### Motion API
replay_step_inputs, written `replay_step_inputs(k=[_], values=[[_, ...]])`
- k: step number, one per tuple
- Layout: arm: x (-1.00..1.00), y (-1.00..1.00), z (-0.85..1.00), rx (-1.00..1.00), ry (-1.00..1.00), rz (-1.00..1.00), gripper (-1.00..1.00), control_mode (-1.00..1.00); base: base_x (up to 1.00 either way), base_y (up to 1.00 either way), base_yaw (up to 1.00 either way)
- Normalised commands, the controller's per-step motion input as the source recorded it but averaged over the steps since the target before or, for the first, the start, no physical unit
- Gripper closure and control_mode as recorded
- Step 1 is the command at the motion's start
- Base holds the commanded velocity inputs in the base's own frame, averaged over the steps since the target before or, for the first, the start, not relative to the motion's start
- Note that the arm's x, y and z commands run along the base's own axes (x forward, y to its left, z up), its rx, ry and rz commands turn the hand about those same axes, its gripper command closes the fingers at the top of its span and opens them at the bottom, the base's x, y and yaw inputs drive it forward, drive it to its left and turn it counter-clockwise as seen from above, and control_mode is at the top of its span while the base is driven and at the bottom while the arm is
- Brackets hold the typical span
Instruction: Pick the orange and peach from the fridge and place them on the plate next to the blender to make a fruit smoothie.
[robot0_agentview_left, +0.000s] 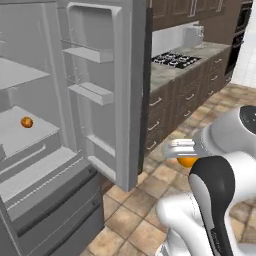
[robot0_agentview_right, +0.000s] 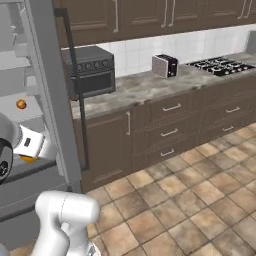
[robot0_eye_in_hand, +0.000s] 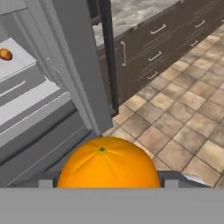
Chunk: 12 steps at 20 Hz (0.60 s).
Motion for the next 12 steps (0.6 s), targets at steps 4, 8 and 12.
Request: replay_step_inputs(k=[4,8,12], values=[[0.00,0.00,0.00,0.00,0.00,0.00,1.00,1.00,0.00,-0.22,-0.68],[0.00,0.00,0.00,0.00,0.00,0.00,1.00,1.00,0.00,-0.33,-0.69],[0.00,0.00,0.00,0.00,0.00,0.00,1.00,1.00,0.00,-0.29,-0.68]])
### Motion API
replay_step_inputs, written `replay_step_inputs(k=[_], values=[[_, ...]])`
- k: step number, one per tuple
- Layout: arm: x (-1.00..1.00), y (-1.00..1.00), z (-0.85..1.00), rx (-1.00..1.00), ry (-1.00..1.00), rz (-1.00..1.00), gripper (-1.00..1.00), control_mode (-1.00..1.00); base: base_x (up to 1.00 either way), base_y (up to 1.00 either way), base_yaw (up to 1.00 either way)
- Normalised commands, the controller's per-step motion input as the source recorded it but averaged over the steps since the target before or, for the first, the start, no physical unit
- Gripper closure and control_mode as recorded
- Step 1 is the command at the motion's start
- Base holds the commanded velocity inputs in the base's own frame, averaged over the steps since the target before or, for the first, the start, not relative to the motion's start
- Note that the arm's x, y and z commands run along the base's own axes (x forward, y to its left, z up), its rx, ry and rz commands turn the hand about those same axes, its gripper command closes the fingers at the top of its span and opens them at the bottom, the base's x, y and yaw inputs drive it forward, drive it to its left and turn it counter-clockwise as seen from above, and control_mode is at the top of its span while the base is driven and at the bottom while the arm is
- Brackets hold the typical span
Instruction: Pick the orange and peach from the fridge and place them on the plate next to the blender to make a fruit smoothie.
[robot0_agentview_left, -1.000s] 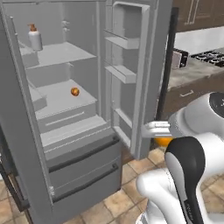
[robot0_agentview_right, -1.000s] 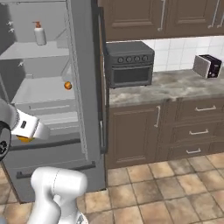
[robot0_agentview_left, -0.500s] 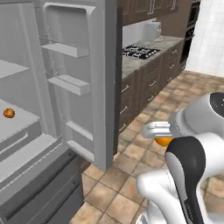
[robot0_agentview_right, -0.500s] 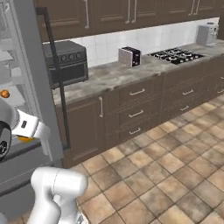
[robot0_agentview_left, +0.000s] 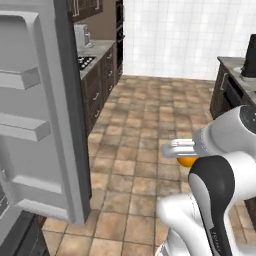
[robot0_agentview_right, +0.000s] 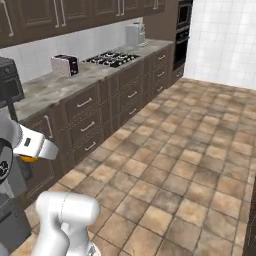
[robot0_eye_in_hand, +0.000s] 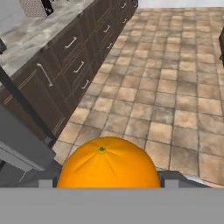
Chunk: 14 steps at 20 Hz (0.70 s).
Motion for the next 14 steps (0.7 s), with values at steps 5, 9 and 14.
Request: replay_step_inputs(k=[5,9,14], values=[[0.00,0.00,0.00,0.00,0.00,0.00,1.00,1.00,0.00,-0.28,-0.64],[0.00,0.00,0.00,0.00,0.00,0.00,1.00,1.00,0.04,-0.26,-0.61],[0.00,0.00,0.00,0.00,0.00,0.00,1.00,1.00,0.07,-0.27,-0.59]])
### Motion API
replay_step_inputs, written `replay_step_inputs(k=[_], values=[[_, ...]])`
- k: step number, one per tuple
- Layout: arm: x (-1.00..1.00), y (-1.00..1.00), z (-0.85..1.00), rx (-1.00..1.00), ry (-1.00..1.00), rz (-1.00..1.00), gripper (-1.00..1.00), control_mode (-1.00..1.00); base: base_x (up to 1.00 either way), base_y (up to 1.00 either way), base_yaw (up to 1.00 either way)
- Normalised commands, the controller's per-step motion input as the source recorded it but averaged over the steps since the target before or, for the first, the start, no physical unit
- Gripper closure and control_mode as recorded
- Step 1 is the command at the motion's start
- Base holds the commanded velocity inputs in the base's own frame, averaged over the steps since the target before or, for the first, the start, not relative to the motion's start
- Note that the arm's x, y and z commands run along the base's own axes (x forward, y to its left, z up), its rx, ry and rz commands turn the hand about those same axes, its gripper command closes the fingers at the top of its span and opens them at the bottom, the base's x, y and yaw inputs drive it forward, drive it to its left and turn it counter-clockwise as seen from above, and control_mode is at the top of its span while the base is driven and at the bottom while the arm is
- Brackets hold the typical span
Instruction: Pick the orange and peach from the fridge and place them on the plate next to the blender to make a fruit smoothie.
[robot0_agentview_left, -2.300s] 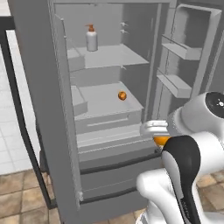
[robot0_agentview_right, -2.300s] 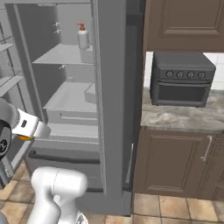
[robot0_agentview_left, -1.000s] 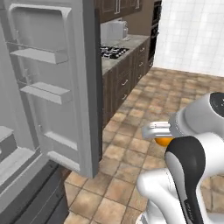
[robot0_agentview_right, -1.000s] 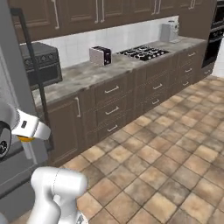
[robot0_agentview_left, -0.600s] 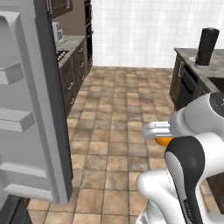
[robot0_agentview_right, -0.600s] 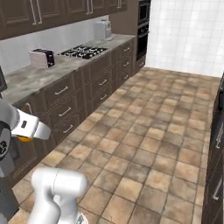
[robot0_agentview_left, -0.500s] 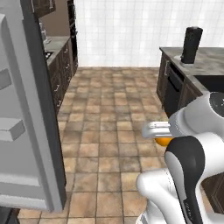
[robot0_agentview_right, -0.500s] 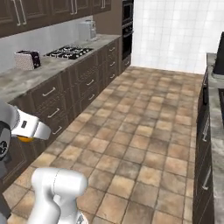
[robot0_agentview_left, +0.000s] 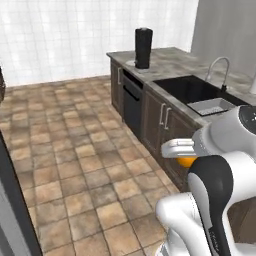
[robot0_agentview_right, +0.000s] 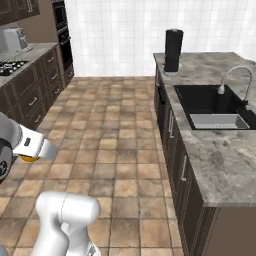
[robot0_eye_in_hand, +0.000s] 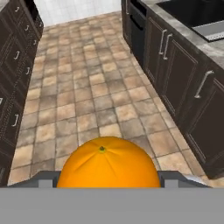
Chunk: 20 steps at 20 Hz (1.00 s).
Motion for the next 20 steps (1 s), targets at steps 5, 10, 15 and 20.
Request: replay_step_inputs(k=[5,10,15,20], values=[[0.00,0.00,0.00,0.00,0.00,0.00,1.00,1.00,0.05,-0.22,-0.57],[0.00,0.00,0.00,0.00,0.00,0.00,1.00,1.00,0.06,-0.32,-0.57],[0.00,0.00,0.00,0.00,0.00,0.00,1.00,1.00,0.09,-0.43,-0.56],[0.00,0.00,0.00,0.00,0.00,0.00,1.00,1.00,0.12,-0.42,-0.55]])
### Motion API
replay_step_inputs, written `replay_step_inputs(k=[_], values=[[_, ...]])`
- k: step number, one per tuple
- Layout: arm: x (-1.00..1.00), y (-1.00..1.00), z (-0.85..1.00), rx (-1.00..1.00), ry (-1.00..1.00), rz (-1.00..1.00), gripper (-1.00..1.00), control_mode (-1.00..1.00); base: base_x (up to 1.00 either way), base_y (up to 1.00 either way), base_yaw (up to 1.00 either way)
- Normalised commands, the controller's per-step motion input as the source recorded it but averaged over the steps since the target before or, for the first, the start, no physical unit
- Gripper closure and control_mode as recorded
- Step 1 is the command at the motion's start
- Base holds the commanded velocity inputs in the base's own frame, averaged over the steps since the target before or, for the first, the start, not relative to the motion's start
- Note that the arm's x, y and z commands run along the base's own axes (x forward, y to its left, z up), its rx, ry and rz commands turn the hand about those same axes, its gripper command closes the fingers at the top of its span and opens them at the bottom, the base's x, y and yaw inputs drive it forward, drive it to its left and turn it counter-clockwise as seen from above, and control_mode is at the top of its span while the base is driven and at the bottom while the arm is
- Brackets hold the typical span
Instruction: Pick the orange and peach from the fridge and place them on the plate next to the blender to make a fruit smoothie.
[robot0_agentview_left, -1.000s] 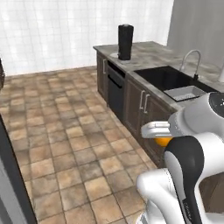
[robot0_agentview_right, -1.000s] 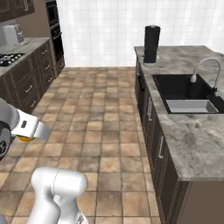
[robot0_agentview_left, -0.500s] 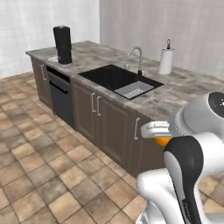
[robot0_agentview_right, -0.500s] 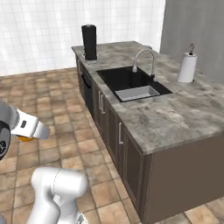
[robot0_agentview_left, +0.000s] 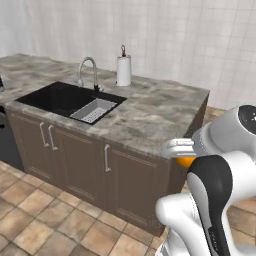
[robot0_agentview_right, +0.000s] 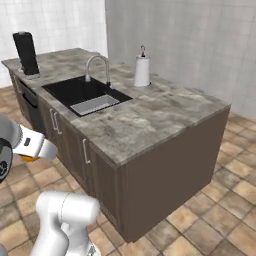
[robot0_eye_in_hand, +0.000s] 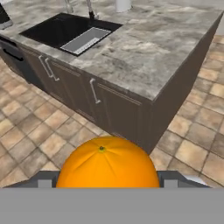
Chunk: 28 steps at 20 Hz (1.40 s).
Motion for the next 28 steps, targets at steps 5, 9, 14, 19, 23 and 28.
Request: replay_step_inputs(k=[5,9,14,19,23,28], values=[[0.00,0.00,0.00,0.00,0.00,0.00,1.00,1.00,0.25,-0.19,-0.48],[0.00,0.00,0.00,0.00,0.00,0.00,1.00,1.00,0.47,0.47,-0.03],[0.00,0.00,0.00,0.00,0.00,0.00,1.00,1.00,0.49,1.00,0.00],[0.00,0.00,0.00,0.00,0.00,0.00,1.00,1.00,0.49,1.00,0.00],[0.00,0.00,0.00,0.00,0.00,0.00,1.00,1.00,0.32,1.00,0.00],[0.00,0.00,0.00,0.00,0.00,0.00,1.00,1.00,0.17,1.00,0.00]])
